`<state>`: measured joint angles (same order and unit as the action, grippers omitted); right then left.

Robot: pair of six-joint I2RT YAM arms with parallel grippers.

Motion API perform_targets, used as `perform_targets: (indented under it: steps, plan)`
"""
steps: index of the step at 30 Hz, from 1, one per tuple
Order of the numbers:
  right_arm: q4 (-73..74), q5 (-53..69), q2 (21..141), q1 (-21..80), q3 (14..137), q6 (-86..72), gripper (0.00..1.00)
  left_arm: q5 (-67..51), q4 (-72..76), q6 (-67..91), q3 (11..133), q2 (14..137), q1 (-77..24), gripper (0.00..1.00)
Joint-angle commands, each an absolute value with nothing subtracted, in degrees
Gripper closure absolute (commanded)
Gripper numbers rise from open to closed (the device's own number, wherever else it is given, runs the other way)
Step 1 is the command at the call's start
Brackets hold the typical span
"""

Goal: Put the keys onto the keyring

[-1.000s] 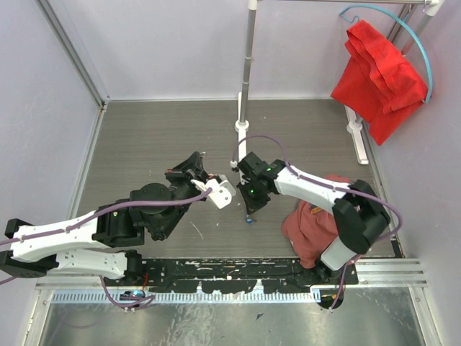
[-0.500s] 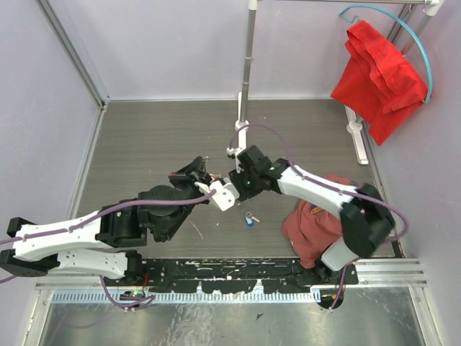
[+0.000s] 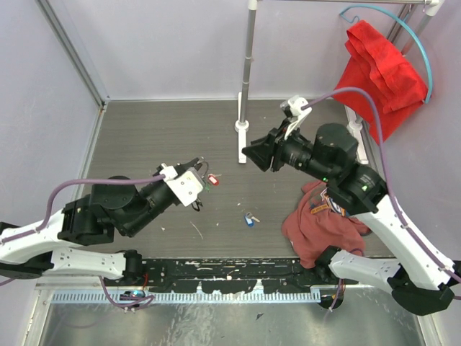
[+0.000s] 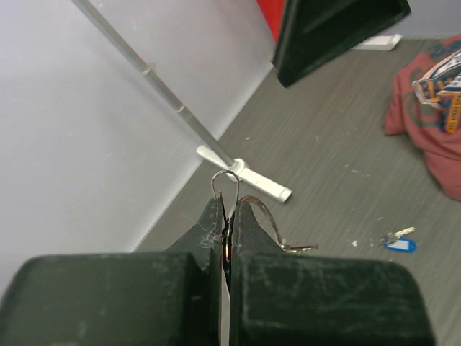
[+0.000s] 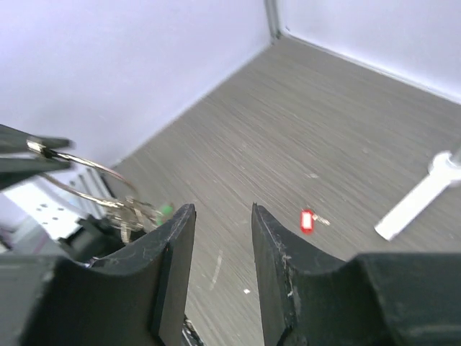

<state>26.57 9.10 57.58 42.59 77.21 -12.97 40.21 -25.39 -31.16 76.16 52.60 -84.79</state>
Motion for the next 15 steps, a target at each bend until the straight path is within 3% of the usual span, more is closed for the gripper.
perform_targets:
  steps: [1, 15]
  plan:
    - [29.53, 18.77, 59.92, 42.53, 85.05, -16.99, 0.58, 34.3, -28.25, -25.78, 79.59, 53.58, -84.99, 1.0]
    - [30.29, 25.77, 63.23, 46.58, 90.75, -26.45, 0.59, 32.45, -29.95, -24.6, 81.68, 57.77, -84.99, 1.0]
